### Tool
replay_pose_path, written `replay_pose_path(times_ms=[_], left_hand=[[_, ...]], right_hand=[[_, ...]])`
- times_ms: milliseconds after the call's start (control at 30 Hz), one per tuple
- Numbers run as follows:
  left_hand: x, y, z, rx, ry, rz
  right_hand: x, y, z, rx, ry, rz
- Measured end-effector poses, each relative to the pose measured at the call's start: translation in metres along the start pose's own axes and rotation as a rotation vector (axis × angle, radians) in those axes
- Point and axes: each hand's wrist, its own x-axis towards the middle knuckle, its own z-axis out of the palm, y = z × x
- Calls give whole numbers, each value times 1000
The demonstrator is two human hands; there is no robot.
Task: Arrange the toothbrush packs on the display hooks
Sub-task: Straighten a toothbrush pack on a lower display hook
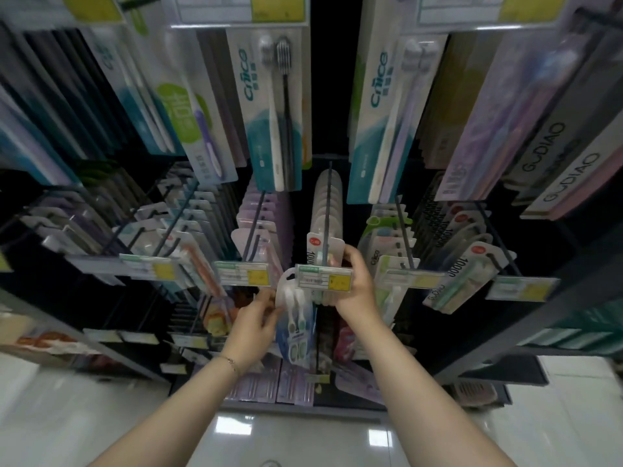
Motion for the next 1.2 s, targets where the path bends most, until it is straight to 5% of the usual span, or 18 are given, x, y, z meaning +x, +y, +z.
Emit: replay_pose_path(times_ms=[100, 267, 700, 1200], left_hand=[[3, -4, -8, 16, 45, -23], [7, 0, -13, 53, 85, -66], [14, 12, -6, 28, 170, -142], [20, 22, 5, -228, -94, 40]], right_hand=[[6, 1, 2, -63, -6, -17], [14, -8, 14, 175, 127, 83], [-13, -8, -2, -36, 50, -28], [-38, 5, -19, -126, 24, -23]])
